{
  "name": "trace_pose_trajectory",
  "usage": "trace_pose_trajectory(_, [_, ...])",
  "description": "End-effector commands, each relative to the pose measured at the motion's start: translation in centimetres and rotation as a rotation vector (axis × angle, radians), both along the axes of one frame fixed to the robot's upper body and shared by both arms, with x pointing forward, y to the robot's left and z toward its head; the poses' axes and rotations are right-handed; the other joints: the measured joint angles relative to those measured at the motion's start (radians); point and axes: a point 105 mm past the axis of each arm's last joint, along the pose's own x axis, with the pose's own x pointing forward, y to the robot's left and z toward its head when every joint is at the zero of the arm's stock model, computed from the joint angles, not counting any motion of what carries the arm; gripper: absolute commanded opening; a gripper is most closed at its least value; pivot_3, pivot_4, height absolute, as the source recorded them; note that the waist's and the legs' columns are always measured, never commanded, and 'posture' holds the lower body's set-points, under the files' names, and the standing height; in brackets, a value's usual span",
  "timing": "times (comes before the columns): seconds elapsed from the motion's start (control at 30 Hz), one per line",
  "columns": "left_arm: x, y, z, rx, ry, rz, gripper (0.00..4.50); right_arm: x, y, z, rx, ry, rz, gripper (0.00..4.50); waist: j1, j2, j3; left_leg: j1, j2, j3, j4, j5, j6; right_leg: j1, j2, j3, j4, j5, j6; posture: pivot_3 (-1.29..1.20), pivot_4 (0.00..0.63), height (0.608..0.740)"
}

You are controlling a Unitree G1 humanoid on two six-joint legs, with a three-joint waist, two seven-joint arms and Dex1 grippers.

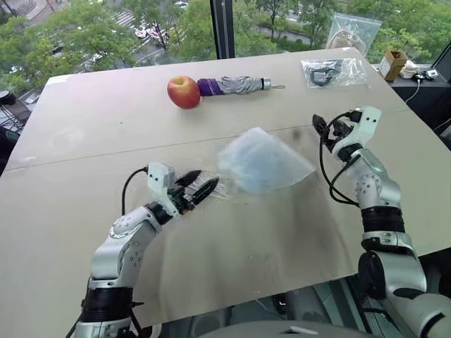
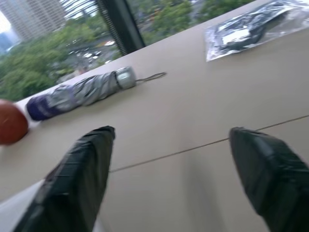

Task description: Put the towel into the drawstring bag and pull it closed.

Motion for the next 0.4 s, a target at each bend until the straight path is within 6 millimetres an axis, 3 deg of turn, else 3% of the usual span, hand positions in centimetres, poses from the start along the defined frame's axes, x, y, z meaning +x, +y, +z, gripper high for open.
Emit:
trace_pose_trajectory(0.03, [-0.3,3.4,0.5,0.088,-0.013,0.101,3.66,-1.9,-0.3,1.6,-0.065,-0.066,0.141,4.07,-0.001,0.000,0.000,0.001,0.001,0.000,0.000,0.000,0.000,0.000,0.001,0.000,0.000,0.000,0.000,0.00,0.150,0.740])
trace_pose_trajectory(0.2, [-2.5,5.7,0.5,0.130,0.032,0.093,3.66,-5.5,-1.8,-0.5,-0.213,-0.006,0.324,4.07,-0.004,0.000,0.000,0.001,0.002,0.001,0.000,0.000,0.000,0.000,0.002,0.000,0.001,-0.001,-0.001,0.00,0.150,0.740])
trace_pose_trajectory(0.4, [-6.8,6.9,-1.6,0.243,0.174,0.001,3.66,-11.2,-3.4,-4.8,-0.415,0.135,0.558,4.07,-0.001,0.000,0.000,0.001,0.002,0.002,0.000,0.000,0.000,0.000,0.002,0.001,-0.001,-0.005,0.000,0.00,0.150,0.740])
